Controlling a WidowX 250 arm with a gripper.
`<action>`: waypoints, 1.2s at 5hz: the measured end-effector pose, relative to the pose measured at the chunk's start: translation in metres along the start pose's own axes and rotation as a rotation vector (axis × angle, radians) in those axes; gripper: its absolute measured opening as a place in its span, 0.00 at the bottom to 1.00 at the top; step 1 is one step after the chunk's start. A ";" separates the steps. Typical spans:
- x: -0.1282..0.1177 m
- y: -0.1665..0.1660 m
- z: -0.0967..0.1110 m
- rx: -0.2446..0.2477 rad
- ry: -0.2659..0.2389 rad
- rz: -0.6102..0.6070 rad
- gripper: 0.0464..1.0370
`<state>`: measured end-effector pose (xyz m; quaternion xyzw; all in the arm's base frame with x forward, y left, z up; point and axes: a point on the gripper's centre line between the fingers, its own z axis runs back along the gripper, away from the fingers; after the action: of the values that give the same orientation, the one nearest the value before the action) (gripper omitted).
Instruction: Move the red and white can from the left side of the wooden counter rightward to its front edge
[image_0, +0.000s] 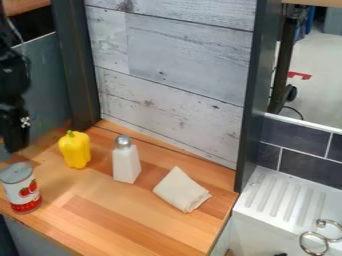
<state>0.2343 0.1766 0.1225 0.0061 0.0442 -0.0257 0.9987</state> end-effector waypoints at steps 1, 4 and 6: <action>-0.003 0.021 -0.011 0.082 0.102 0.024 0.96; 0.004 0.042 -0.042 0.089 0.238 0.049 0.96; 0.003 0.060 -0.040 0.134 0.204 0.073 0.96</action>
<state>0.2369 0.2369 0.0831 0.0771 0.1433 0.0085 0.9866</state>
